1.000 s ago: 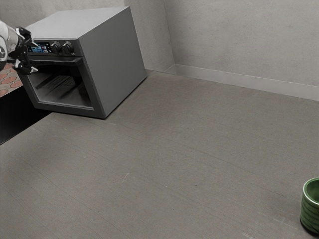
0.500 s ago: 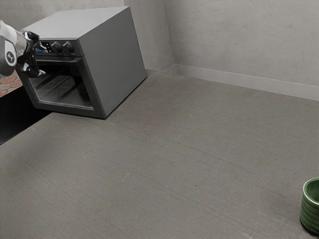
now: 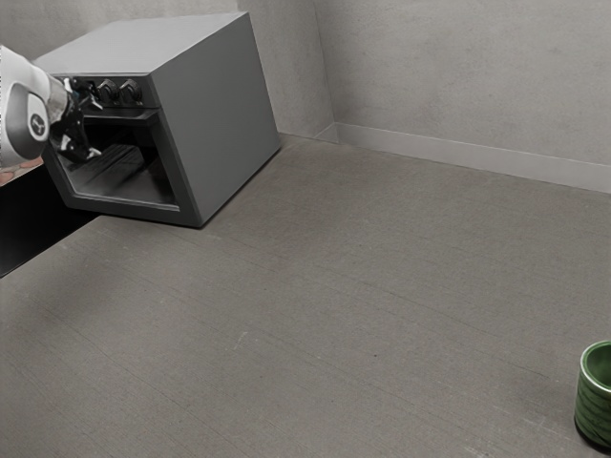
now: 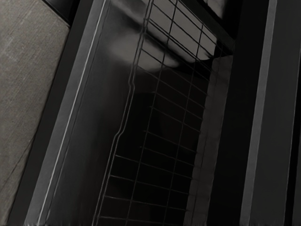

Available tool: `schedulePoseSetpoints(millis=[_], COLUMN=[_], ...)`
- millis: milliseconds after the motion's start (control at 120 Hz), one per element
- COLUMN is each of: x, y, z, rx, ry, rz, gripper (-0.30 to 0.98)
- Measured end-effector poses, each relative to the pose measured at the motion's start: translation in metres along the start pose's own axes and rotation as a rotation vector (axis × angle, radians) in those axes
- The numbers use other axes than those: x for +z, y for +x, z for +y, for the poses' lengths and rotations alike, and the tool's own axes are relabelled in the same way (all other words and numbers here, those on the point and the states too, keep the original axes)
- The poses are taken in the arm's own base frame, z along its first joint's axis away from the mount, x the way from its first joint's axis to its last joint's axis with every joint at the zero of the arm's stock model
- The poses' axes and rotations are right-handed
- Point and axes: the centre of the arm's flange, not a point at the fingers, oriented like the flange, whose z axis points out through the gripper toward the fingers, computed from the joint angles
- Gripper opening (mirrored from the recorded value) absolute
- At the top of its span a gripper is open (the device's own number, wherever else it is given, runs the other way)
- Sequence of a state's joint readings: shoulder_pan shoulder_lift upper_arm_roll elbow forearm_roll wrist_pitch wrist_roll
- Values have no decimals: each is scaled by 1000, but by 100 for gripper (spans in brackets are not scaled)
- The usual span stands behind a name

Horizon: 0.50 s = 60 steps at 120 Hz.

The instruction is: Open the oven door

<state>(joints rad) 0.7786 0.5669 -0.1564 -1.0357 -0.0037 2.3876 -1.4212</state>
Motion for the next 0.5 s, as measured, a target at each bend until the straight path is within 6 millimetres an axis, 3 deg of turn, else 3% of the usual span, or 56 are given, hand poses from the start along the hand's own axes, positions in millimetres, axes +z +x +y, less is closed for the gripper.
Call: schedulePoseSetpoints(millis=[500], x=[17], y=[3], z=[-8], rx=[-5], ry=[10], rz=[2], gripper=[68])
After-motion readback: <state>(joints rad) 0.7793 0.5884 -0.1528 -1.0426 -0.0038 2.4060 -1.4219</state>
